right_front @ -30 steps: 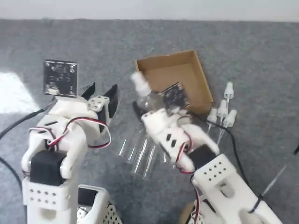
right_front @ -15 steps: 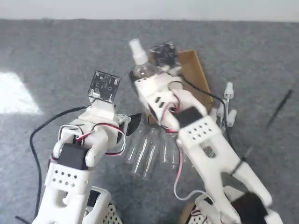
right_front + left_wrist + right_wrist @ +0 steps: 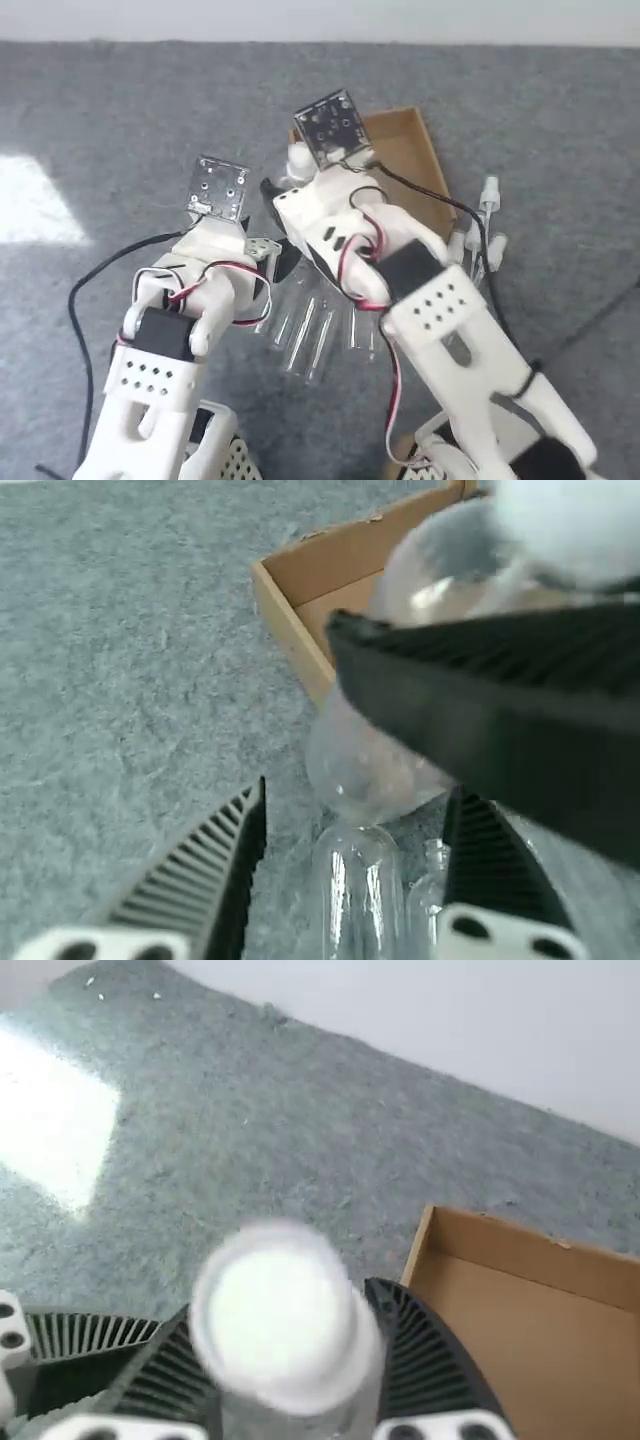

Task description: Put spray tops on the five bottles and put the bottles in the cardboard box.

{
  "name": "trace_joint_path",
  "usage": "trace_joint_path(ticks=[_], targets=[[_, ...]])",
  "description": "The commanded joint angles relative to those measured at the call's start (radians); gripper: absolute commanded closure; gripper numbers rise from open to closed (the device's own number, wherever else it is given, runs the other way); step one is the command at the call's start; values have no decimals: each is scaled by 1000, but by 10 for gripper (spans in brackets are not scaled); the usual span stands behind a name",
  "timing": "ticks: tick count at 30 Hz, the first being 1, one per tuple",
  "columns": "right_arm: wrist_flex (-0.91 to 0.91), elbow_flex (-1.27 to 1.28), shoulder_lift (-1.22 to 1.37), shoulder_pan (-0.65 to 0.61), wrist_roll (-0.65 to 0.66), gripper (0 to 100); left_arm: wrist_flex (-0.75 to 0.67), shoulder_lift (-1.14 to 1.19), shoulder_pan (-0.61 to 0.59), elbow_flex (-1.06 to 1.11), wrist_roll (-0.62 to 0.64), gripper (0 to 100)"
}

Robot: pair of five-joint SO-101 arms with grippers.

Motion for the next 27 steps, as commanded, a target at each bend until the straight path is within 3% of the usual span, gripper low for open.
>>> trace_joint_path(ticks=[1,7,13,27], targets=[[22,-66,-84,16,0,992,-29,8,-12,-5,9,736],[21,-83,-54,168,2,992,-12,9,-28,-5,18,739],[59,-98,-47,245,101,992,-138,104,-115,-42,94,739],[148,-117,-36,348,144,992,-143,999,63,-634,203,738]])
